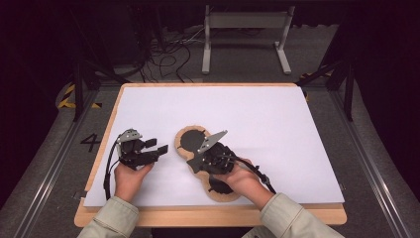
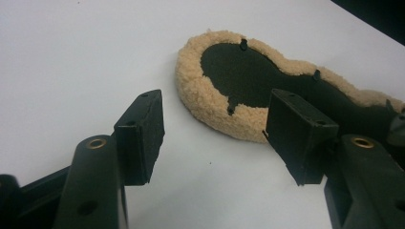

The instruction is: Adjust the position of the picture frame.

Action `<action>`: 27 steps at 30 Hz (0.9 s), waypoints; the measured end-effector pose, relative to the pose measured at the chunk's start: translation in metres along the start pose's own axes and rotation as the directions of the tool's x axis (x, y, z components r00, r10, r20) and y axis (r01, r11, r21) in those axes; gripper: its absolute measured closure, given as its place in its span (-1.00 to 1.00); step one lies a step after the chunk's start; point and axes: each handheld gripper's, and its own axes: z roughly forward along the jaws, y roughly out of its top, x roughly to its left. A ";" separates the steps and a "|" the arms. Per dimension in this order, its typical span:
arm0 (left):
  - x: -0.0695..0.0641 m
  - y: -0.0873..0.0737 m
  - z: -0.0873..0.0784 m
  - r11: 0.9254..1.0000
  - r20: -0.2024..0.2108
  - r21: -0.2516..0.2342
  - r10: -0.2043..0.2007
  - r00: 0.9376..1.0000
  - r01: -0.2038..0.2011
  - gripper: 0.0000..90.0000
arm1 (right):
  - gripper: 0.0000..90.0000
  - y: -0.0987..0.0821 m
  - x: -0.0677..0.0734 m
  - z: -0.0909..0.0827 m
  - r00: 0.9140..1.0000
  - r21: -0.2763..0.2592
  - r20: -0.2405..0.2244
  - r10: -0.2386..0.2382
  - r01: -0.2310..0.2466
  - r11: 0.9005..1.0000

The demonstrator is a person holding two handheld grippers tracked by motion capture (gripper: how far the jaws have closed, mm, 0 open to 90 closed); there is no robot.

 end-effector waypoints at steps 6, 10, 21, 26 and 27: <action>-0.002 -0.002 -0.001 0.999 -0.033 0.030 0.016 0.999 -0.015 -0.11 | 1.00 -0.006 0.011 0.010 0.999 0.034 -0.033 -0.013 0.014 0.999; -0.002 -0.003 0.001 0.999 -0.038 0.048 0.021 0.999 -0.019 -0.11 | 1.00 -0.010 0.016 0.016 0.998 0.056 -0.055 -0.024 0.027 0.998; -0.004 -0.003 0.002 0.998 -0.045 0.056 0.043 0.998 -0.041 -0.11 | 1.00 -0.018 0.023 0.022 0.997 0.136 -0.004 -0.074 0.073 0.988; -0.005 -0.004 0.002 0.998 -0.044 0.062 0.037 0.998 -0.034 -0.11 | 1.00 -0.026 0.020 0.014 0.996 0.151 0.008 -0.088 0.086 0.985; -0.005 -0.004 0.002 0.998 -0.044 0.062 0.037 0.998 -0.034 -0.11 | 1.00 -0.026 0.020 0.014 0.996 0.151 0.008 -0.088 0.086 0.985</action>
